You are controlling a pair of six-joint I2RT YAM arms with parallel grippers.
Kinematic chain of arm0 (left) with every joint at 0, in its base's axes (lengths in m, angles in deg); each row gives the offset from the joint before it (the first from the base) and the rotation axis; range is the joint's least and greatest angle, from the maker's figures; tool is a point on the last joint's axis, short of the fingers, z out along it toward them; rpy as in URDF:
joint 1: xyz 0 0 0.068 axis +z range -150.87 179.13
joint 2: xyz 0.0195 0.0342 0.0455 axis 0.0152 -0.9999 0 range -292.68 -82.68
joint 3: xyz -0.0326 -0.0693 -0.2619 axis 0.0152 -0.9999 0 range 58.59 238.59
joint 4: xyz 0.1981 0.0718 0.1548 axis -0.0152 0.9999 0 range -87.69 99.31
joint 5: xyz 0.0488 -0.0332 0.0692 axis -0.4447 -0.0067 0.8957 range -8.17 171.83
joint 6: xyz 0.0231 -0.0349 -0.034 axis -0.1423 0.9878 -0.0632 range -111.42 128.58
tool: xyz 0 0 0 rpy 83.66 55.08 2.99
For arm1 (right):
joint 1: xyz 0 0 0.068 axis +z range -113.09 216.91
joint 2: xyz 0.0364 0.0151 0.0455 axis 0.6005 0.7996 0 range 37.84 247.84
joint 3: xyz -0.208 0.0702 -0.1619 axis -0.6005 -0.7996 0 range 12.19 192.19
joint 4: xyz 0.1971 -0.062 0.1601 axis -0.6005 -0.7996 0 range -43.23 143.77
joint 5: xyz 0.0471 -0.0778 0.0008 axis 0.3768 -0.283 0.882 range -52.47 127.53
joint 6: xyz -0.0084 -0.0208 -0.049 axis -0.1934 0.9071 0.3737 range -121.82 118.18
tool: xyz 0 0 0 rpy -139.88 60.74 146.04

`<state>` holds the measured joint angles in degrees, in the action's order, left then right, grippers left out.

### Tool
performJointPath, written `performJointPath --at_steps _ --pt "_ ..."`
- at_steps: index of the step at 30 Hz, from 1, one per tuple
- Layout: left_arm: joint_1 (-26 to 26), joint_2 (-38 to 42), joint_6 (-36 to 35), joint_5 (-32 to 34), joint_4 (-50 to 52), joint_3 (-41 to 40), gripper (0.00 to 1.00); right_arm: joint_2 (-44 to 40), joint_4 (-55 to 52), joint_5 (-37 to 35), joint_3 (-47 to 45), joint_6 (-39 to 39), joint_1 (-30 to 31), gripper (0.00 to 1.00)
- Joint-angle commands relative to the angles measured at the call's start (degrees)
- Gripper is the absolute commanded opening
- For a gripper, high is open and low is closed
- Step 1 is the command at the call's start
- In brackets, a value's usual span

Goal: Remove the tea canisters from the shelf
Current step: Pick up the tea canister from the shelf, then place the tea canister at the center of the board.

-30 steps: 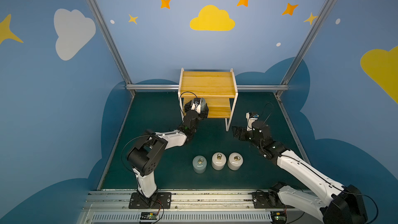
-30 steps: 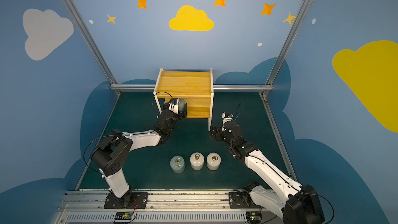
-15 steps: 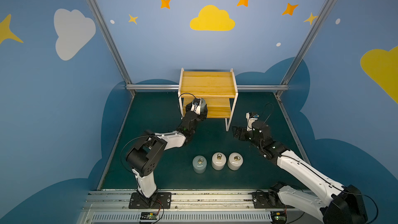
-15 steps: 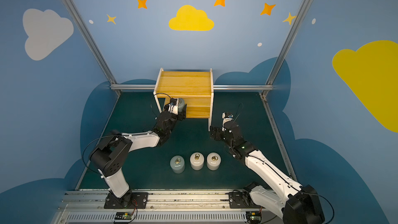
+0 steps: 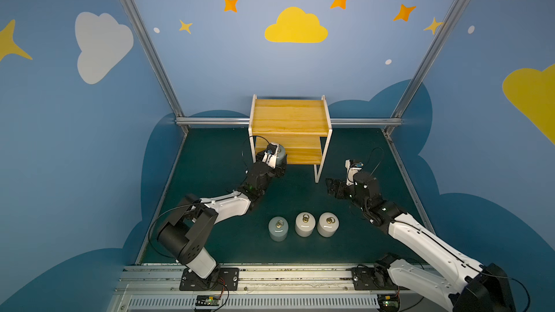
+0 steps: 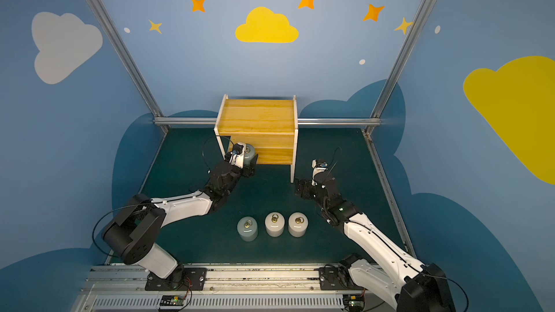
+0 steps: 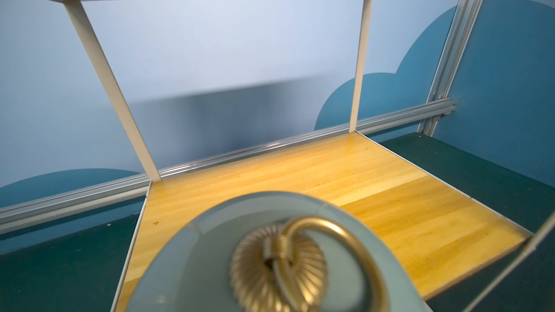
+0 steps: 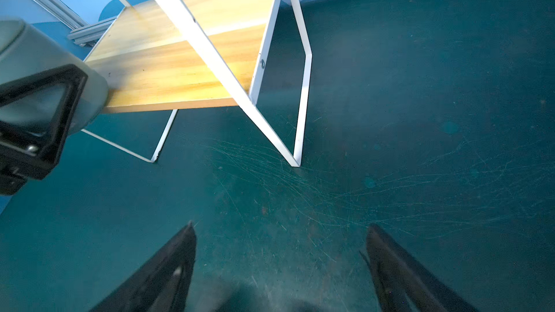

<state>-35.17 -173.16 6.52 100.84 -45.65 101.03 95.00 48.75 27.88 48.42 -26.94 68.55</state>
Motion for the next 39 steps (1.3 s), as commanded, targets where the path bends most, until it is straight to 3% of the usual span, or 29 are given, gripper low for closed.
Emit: performJointPath --at_steps 1,14,29,39 --pt "-0.4 4.4 0.6 -2.1 -1.3 -1.0 0.68 -1.4 0.0 -1.0 -1.0 0.7 -0.4 0.91" --pt "-1.9 19.2 2.9 -5.0 4.1 -11.2 0.65 -2.3 0.4 -0.3 -1.3 1.9 -1.1 0.91" --pt "-7.0 36.5 5.0 7.4 10.7 -26.4 0.64 -4.2 -1.2 1.1 -2.2 2.6 -1.1 0.91" --pt "-9.2 45.3 8.8 12.1 17.9 -32.9 0.62 -4.1 -0.7 0.6 -2.7 2.8 -1.1 0.91"
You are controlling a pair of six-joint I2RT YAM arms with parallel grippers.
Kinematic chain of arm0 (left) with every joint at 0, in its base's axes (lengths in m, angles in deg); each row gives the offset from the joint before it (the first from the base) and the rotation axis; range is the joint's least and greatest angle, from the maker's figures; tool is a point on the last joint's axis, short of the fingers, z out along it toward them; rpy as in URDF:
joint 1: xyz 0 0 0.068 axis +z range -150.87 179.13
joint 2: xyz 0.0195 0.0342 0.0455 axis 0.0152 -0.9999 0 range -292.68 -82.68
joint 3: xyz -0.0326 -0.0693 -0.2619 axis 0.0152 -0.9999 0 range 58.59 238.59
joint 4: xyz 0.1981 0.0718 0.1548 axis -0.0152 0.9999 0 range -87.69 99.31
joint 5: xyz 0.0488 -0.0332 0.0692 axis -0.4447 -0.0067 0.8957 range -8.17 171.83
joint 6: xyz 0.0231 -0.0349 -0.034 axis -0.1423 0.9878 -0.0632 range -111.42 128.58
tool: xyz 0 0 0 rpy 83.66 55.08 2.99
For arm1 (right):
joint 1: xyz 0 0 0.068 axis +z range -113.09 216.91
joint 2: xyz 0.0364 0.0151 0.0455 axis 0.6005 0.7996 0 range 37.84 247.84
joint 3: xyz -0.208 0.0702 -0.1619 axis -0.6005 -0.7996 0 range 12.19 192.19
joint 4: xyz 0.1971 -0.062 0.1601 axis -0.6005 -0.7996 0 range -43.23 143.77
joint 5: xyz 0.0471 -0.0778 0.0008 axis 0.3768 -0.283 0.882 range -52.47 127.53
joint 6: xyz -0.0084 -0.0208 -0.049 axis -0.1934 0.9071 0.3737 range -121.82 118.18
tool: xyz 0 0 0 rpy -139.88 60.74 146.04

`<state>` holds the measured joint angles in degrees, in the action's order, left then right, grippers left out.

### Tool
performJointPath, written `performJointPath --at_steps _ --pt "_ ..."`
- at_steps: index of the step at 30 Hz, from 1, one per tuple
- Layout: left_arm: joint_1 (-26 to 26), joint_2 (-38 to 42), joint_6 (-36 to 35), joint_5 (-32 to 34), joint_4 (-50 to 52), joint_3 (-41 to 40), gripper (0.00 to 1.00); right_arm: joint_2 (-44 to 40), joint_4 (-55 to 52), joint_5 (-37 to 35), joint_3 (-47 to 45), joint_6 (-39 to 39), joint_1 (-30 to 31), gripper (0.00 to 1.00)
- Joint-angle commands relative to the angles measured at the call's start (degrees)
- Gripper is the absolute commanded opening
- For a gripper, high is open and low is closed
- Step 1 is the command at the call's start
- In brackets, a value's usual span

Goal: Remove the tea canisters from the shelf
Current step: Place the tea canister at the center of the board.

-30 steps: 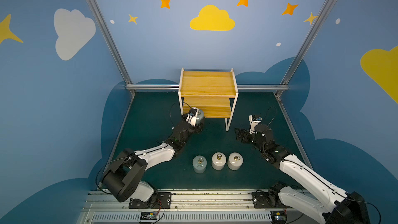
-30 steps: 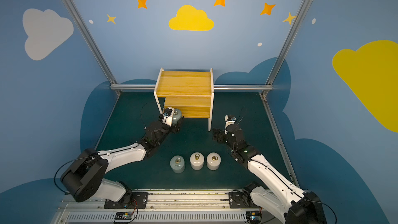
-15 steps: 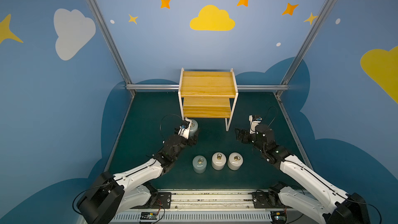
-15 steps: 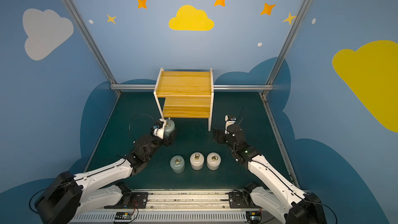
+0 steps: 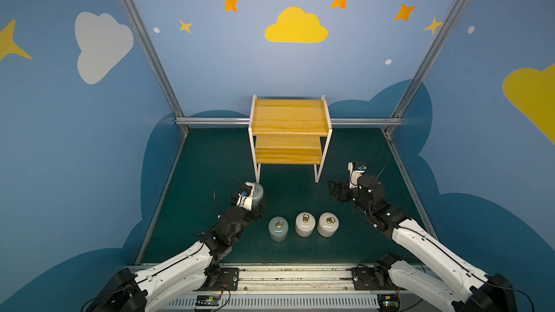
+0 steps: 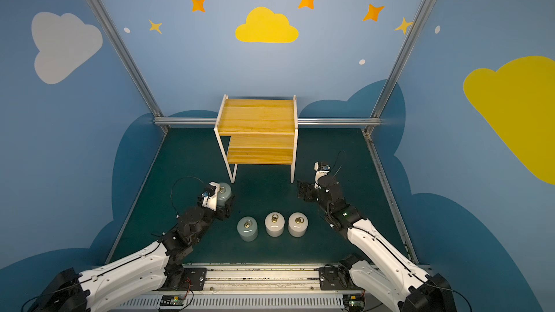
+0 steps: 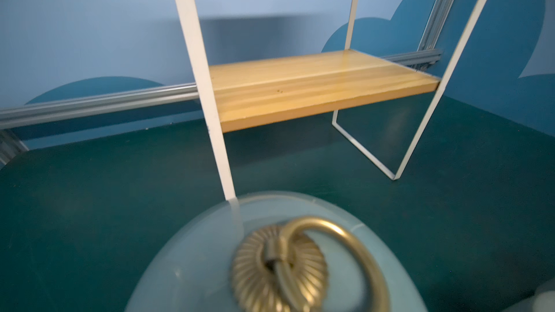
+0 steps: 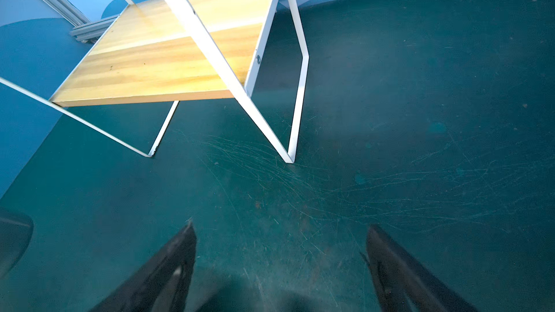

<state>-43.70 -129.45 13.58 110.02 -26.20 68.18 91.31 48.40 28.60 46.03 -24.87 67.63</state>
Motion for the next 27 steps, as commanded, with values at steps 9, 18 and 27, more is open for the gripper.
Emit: performJointPath --at_steps 9,18,27 --pt "-4.0 3.5 4.7 7.0 0.6 -3.3 0.62 0.5 -0.1 0.2 0.1 1.6 -0.2 0.91" --pt "-7.2 2.9 9.0 8.9 3.8 -4.6 0.60 0.6 -0.2 -0.2 0.0 1.8 -0.4 0.91" --pt "-10.4 2.8 11.7 11.9 4.3 -6.9 0.60 0.6 -0.4 -0.2 -0.1 1.9 -0.5 0.91"
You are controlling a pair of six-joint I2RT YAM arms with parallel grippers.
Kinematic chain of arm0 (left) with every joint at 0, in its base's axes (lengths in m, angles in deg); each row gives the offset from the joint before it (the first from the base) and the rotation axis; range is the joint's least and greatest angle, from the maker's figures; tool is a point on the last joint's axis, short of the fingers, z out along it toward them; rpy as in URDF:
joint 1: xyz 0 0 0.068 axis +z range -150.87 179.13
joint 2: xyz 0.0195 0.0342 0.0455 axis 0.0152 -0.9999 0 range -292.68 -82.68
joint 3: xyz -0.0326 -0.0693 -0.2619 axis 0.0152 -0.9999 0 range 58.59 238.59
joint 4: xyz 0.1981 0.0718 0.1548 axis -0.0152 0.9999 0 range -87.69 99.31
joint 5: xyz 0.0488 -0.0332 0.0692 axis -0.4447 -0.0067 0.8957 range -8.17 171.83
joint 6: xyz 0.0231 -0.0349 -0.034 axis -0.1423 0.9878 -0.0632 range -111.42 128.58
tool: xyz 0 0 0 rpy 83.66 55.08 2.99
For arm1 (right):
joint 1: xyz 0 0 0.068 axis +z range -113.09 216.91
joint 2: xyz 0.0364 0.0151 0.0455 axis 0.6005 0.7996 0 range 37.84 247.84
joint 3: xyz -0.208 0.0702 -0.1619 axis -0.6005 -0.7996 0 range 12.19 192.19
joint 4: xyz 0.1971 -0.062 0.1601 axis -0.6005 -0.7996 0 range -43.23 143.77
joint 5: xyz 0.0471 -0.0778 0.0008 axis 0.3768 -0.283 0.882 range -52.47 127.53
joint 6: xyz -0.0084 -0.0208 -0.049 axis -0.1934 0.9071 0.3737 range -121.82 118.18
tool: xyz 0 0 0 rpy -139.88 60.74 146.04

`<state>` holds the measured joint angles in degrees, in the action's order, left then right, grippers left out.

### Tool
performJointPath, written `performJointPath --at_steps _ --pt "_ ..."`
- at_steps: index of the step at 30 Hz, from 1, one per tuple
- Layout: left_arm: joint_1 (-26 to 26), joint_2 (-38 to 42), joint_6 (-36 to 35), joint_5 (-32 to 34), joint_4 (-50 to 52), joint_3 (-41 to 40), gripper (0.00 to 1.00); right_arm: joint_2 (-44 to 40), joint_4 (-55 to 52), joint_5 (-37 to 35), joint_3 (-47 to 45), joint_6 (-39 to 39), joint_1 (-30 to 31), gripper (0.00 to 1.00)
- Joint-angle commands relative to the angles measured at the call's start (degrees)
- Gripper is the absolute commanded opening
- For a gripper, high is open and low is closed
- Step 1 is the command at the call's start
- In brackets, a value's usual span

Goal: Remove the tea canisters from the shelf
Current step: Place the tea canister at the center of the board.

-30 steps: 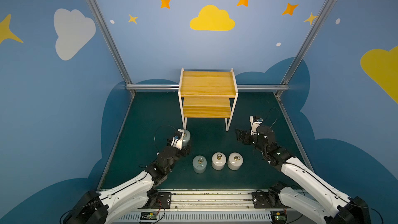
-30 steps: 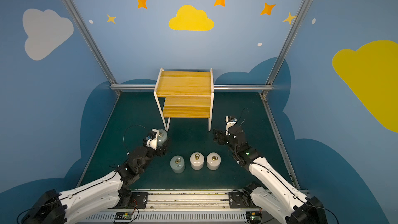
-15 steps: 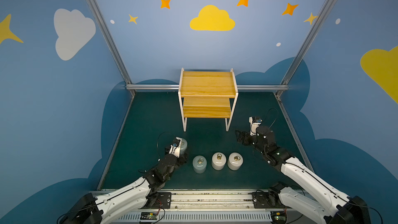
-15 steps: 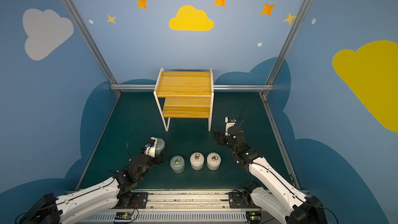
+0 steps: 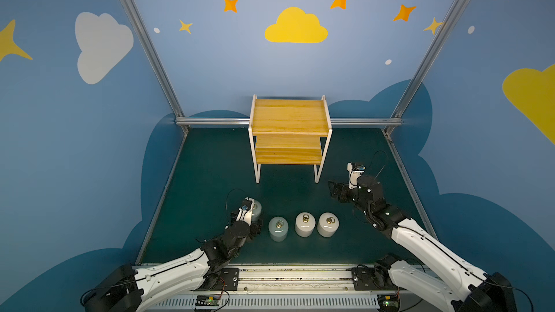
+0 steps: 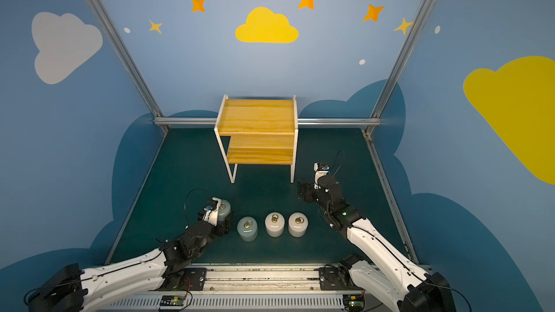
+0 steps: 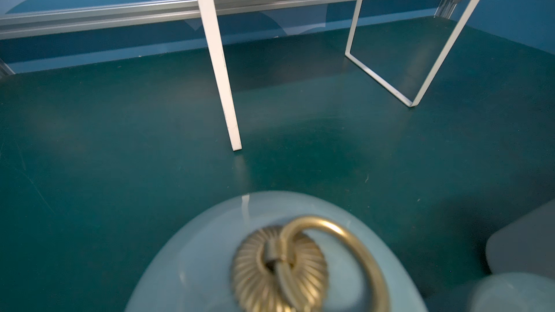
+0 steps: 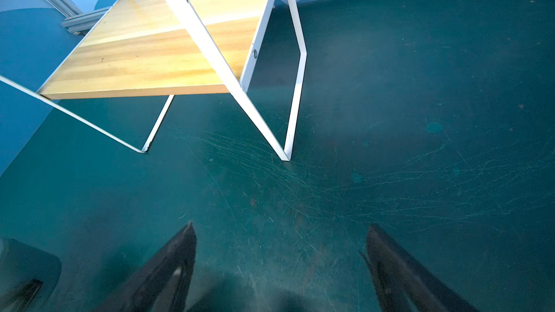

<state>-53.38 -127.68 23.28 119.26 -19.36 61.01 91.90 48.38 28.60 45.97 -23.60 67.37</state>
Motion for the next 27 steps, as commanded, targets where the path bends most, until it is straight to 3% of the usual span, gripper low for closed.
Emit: performJointPath --at_steps 1,27 --pt "-1.2 1.3 2.5 3.1 -2.2 0.1 0.59 0.0 -0.5 -0.1 0.0 0.6 -0.2 0.91" --pt "-9.0 -1.9 9.3 10.6 -2.0 -2.3 0.59 -1.8 -1.2 0.1 -0.7 0.0 -0.2 0.91"
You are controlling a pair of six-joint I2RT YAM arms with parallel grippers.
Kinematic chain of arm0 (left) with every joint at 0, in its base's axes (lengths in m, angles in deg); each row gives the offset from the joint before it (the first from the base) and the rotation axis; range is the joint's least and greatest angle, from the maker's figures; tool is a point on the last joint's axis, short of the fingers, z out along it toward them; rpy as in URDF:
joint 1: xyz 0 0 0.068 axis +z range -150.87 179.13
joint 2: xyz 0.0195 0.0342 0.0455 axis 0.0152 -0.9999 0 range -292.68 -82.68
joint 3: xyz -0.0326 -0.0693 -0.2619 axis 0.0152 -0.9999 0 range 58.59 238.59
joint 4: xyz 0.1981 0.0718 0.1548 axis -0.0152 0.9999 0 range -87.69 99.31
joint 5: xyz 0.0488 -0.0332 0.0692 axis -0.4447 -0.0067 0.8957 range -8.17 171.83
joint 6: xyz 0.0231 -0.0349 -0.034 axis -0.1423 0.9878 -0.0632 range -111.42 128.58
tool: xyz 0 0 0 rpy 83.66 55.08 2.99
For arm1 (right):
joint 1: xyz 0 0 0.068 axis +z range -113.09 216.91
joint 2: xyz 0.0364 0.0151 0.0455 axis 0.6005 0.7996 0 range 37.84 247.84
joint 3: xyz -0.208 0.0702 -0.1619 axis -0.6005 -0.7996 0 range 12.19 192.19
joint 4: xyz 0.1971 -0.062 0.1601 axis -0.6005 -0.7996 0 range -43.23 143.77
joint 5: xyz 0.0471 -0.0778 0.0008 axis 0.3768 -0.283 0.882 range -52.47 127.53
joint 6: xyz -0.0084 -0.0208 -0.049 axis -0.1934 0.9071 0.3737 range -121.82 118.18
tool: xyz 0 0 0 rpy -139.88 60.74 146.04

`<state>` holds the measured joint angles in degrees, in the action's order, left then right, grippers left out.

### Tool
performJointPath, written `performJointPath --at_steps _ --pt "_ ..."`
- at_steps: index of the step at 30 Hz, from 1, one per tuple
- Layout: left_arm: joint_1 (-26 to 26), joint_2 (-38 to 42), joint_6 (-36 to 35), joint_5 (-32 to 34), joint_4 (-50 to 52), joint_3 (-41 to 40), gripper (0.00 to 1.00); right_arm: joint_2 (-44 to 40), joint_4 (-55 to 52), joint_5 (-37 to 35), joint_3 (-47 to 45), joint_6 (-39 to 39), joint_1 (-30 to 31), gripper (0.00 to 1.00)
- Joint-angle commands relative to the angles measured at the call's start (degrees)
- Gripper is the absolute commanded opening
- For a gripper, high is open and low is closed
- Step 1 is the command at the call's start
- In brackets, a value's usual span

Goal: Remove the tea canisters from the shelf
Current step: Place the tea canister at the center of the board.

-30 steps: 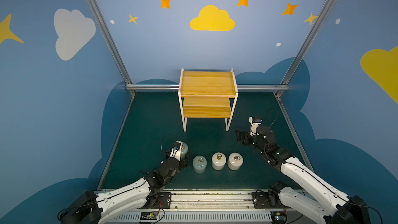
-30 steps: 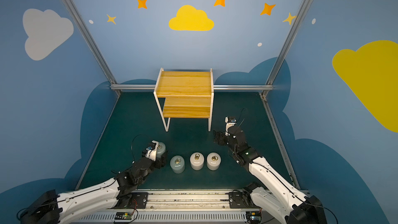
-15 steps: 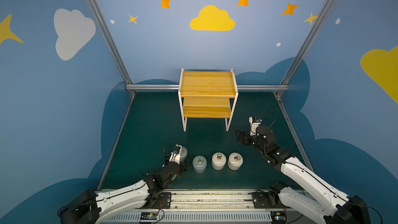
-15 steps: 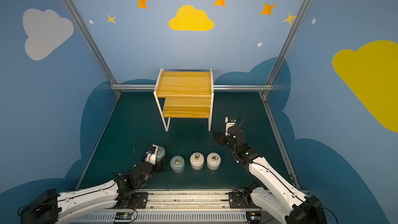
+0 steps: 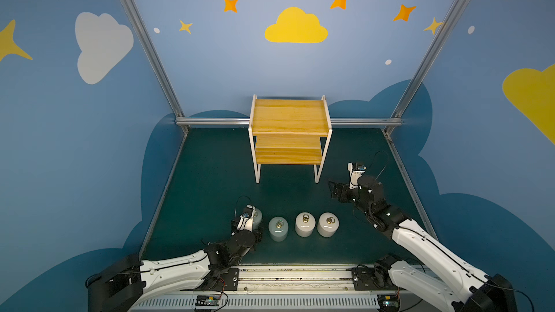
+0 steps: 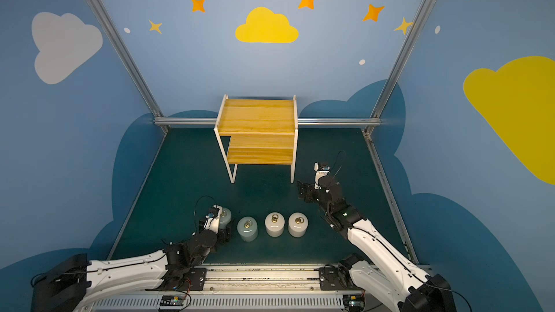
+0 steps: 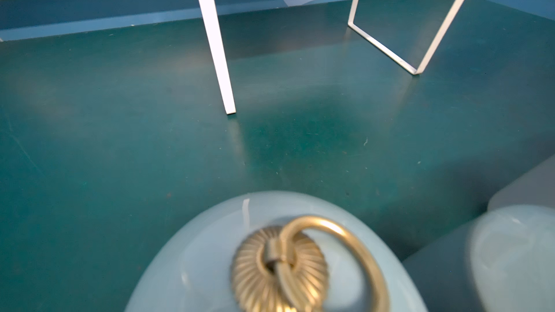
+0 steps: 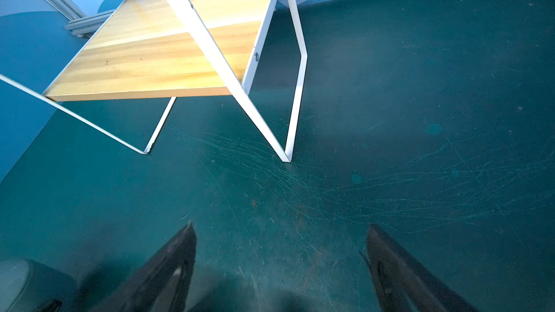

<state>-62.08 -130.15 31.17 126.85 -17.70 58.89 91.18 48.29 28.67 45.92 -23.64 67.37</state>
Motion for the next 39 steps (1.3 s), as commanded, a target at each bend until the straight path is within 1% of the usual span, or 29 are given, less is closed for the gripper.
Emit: performJointPath --at_steps 1,9,16,24,30,36,39 --pt "-0.4 0.6 1.5 3.0 -3.7 -0.3 0.59 -1.0 -1.1 0.0 -0.6 0.1 -0.2 0.91" --pt "-0.6 -1.3 2.1 2.7 -4.5 0.0 0.59 -0.5 -0.8 0.1 -0.7 -0.1 -0.2 0.91" --pt "-0.9 -6.3 3.6 2.7 -6.8 0.5 0.60 -0.4 -0.7 0.2 -0.6 -0.2 -0.2 0.91" --pt "-2.3 -10.5 5.9 4.8 -8.8 0.7 0.61 -0.7 -1.1 0.0 -0.6 0.0 -0.2 0.91" --pt "-3.9 -11.3 7.1 5.7 -8.6 0.7 0.61 -0.6 -1.0 -0.1 -0.6 0.0 -0.2 0.91" --pt "-6.0 -11.6 10.9 8.2 -5.5 1.1 0.66 -0.4 -0.7 -0.1 -0.8 0.0 -0.2 0.91" --pt "-6.7 -12.2 10.9 8.9 -5.3 1.3 0.69 -0.2 -0.6 0.0 -1.0 0.0 -0.2 0.91"
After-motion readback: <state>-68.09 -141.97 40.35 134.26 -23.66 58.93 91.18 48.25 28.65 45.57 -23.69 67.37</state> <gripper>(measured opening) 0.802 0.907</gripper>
